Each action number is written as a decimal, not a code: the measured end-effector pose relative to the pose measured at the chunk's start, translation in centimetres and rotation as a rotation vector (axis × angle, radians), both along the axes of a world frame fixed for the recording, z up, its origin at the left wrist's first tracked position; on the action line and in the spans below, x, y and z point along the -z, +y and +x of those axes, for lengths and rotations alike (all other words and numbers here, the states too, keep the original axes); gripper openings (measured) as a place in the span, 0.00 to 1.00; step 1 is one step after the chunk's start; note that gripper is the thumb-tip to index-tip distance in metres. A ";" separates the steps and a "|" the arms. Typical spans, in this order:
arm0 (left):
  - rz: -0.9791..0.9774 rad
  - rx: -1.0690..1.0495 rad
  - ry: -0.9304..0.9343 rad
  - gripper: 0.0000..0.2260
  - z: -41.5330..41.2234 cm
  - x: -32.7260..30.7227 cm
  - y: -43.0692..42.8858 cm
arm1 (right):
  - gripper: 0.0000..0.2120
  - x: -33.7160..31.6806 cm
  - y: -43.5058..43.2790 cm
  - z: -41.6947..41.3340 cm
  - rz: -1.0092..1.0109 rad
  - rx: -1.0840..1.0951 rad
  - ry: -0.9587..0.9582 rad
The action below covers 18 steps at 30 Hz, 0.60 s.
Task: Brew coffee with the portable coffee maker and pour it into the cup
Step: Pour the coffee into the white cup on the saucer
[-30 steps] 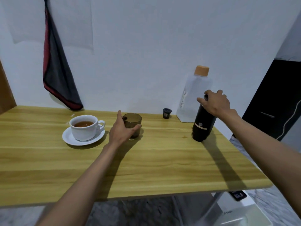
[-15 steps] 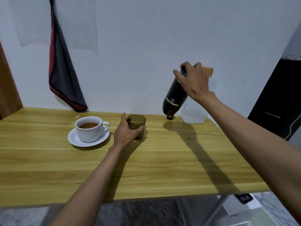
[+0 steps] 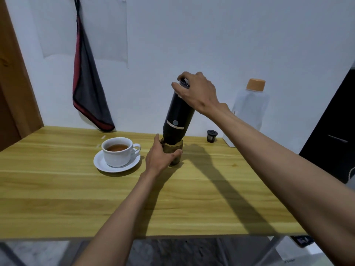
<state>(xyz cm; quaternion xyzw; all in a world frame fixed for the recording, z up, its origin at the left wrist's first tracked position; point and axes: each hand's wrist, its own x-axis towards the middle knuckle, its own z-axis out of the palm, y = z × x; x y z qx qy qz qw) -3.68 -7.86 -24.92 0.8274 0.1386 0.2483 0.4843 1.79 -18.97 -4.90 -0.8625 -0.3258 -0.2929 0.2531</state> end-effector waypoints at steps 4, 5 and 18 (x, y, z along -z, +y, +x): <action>-0.008 -0.005 -0.012 0.44 0.0 0.1 -0.1 | 0.19 1.0 1.4 -0.4 -0.072 -0.012 0.009; -0.011 -0.009 -0.014 0.44 0.0 0.1 -0.1 | 0.19 1.3 1.7 -0.5 -0.093 -0.010 0.006; -0.013 -0.055 -0.066 0.36 0.1 0.1 -0.6 | 0.18 1.4 3.4 -0.3 -0.175 0.226 0.007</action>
